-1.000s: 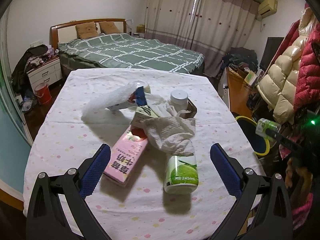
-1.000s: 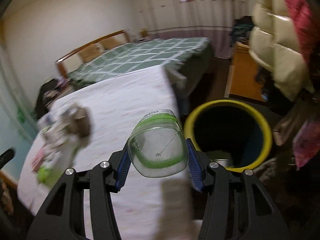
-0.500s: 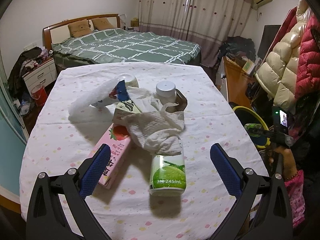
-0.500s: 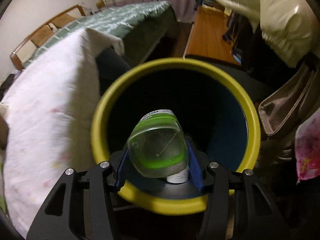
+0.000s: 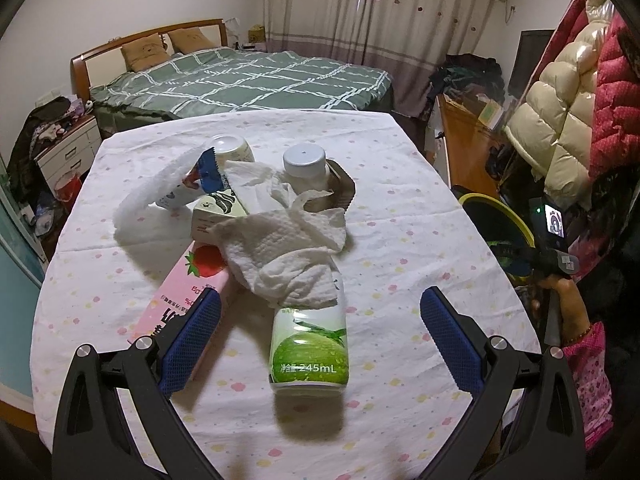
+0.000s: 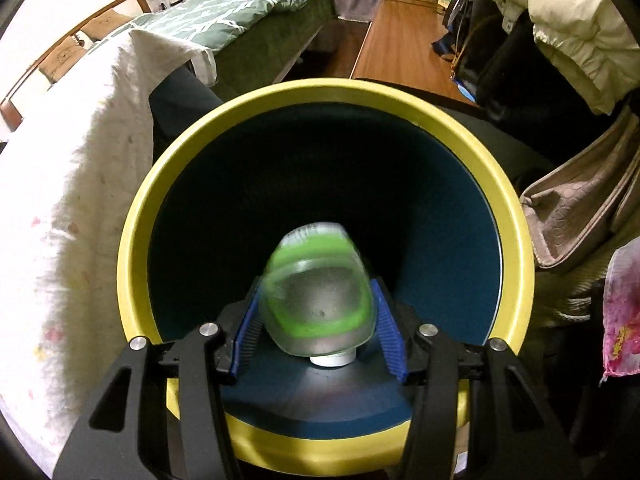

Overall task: Collect trash
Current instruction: 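Carry the jar into the bin and open the right gripper, then grasp the green-labelled bottle with the left gripper and lift it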

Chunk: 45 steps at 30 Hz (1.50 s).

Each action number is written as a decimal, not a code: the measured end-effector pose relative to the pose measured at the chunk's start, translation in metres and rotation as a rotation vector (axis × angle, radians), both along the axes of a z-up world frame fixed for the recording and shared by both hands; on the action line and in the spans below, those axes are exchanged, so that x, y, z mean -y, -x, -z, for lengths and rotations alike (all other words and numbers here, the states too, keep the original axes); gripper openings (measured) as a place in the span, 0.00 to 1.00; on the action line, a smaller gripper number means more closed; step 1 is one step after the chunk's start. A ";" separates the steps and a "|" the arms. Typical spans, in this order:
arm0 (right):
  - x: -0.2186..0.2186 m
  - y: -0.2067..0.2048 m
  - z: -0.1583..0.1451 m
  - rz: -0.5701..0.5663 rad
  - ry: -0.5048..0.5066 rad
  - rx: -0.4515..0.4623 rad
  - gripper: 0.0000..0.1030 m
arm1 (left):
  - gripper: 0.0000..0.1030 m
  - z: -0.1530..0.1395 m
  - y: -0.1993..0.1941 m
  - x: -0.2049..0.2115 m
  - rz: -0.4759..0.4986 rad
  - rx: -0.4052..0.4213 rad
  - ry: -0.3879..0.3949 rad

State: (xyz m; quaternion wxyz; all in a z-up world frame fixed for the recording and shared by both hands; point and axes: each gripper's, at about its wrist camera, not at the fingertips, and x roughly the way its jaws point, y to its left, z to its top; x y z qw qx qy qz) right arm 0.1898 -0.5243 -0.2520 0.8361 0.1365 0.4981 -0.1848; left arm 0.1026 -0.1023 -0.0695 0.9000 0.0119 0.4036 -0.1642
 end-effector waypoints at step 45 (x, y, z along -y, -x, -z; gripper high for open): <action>-0.050 0.045 -0.063 -0.083 0.001 0.172 0.53 | 0.51 0.064 0.006 0.001 0.043 -0.082 -0.070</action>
